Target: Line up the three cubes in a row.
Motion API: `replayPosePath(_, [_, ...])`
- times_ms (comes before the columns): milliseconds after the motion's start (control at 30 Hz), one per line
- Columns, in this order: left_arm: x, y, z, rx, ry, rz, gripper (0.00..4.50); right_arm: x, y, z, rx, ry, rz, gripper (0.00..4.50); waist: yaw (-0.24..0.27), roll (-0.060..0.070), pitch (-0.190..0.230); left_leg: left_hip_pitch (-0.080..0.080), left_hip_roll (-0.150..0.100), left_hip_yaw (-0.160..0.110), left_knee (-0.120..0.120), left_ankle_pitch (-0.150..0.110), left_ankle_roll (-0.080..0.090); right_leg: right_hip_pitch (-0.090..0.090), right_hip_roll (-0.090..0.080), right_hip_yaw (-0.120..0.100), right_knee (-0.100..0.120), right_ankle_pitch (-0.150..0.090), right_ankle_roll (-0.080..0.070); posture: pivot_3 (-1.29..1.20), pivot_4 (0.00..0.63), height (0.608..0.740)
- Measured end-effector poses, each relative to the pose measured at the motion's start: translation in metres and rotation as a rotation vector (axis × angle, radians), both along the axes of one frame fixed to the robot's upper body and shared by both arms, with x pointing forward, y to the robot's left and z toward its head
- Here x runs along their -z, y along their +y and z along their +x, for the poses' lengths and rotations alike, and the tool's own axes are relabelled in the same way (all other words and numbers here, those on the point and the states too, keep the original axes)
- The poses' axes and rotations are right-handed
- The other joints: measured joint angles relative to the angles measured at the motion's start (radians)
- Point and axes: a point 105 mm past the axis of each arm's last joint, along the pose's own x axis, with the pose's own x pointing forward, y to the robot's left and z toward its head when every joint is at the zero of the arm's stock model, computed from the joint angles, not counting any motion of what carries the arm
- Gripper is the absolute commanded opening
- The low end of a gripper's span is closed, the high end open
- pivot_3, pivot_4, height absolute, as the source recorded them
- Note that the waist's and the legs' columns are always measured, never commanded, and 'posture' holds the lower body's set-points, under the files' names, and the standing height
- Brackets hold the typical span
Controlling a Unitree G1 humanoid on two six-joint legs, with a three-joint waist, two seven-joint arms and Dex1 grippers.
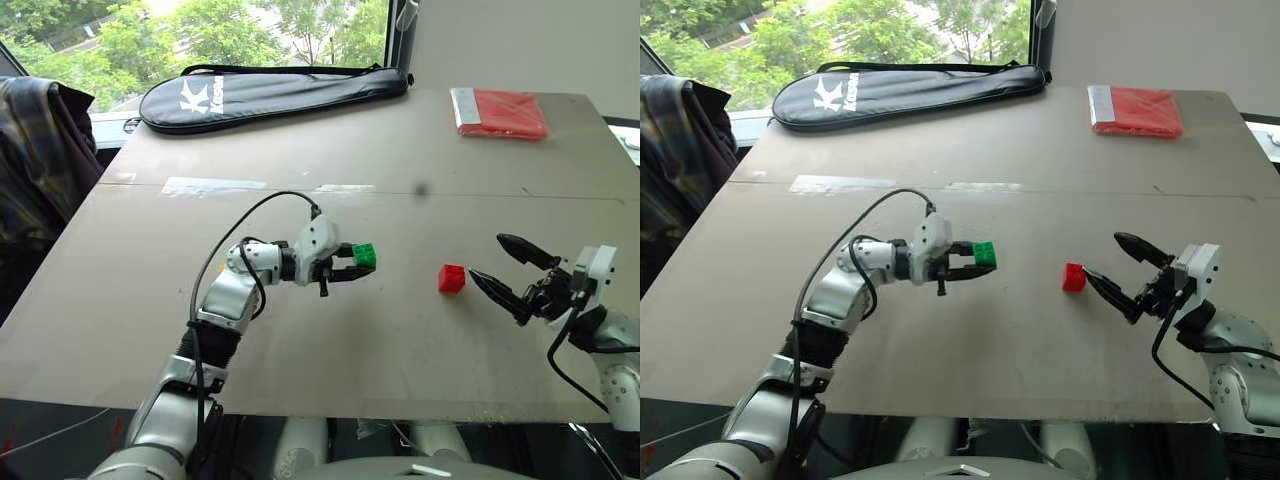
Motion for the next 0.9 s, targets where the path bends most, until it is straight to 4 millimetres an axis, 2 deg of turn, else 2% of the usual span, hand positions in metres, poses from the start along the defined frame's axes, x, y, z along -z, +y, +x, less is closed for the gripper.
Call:
replayPosePath(133, [0.002, -0.01, 0.001, 0.069, -0.022, 0.029, 1.31, 0.006, -0.001, -0.005, -0.012, 0.026, -0.012, 4.5, 0.003, 0.0, 0.0, -0.001, 0.0, 0.0, 0.0, 0.0, 0.0, 0.0, 0.0, -0.001, -0.001, 0.0, 0.0, 0.0, 0.15, 0.708])
replayPosePath(233, [0.011, -0.021, -0.001, 0.128, -0.014, 0.037, 1.31, 0.019, -0.005, -0.017, -0.029, 0.089, -0.037, 4.5, 0.003, 0.0, 0.0, -0.002, 0.0, 0.0, 0.0, 0.0, 0.0, 0.0, 0.0, -0.001, -0.002, 0.0, 0.0, 0.0, 0.15, 0.708])
replayPosePath(400, [0.019, -0.03, -0.001, 0.168, -0.004, 0.052, 1.31, 0.029, -0.006, -0.033, -0.064, 0.14, -0.064, 4.5, 0.0, 0.0, 0.0, -0.002, 0.0, 0.0, 0.0, 0.0, 0.0, 0.0, 0.0, -0.001, -0.002, 0.0, 0.0, 0.0, 0.15, 0.708])
replayPosePath(567, [0.022, -0.036, 0.0, 0.179, -0.008, 0.05, 1.31, 0.029, -0.008, -0.042, -0.075, 0.133, -0.076, 4.5, 0.0, 0.0, 0.0, -0.001, 0.0, -0.001, 0.001, 0.0, 0.0, 0.0, 0.0, -0.001, -0.001, 0.0, 0.0, 0.0, 0.15, 0.708])
replayPosePath(900, [0.03, -0.04, 0.003, 0.161, 0.006, 0.052, 1.31, 0.026, -0.007, -0.043, -0.074, 0.122, -0.081, 4.5, 0.001, 0.0, 0.0, -0.002, 0.0, -0.001, 0.001, 0.0, 0.0, 0.0, 0.0, -0.001, -0.001, 0.0, 0.0, 0.0, 0.15, 0.708])
